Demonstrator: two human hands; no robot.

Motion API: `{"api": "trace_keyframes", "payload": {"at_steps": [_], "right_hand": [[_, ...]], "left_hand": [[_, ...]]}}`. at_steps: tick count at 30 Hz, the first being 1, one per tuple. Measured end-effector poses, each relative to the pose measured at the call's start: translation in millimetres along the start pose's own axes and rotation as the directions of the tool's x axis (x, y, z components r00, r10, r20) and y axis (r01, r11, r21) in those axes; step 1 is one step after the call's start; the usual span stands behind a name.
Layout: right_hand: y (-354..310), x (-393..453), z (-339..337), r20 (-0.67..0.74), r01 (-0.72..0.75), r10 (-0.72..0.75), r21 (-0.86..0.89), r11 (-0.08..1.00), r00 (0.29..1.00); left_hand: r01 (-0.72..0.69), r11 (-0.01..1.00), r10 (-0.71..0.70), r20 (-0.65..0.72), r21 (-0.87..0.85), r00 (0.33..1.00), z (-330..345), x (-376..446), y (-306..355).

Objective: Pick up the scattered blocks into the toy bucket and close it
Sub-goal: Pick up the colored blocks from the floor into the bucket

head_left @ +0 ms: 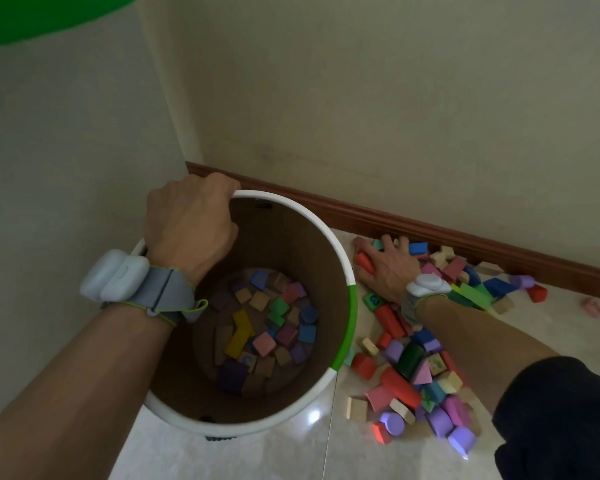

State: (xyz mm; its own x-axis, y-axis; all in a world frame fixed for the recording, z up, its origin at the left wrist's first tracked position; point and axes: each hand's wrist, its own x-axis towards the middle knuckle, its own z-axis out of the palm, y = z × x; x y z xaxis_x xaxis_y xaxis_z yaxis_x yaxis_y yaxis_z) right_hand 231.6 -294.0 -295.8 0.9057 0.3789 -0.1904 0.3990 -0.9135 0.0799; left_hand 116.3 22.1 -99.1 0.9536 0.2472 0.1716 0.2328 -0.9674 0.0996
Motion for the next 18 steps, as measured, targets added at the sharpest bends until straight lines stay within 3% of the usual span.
{"api": "trace_keyframes", "payload": {"at_steps": [18], "right_hand": [[-22,-13,0,0.050,-0.158,0.156,0.047,0.986,0.987]], "left_hand": [[-0.002,1.000,0.002,-0.013,-0.028,1.000,-1,-1,0]]}}
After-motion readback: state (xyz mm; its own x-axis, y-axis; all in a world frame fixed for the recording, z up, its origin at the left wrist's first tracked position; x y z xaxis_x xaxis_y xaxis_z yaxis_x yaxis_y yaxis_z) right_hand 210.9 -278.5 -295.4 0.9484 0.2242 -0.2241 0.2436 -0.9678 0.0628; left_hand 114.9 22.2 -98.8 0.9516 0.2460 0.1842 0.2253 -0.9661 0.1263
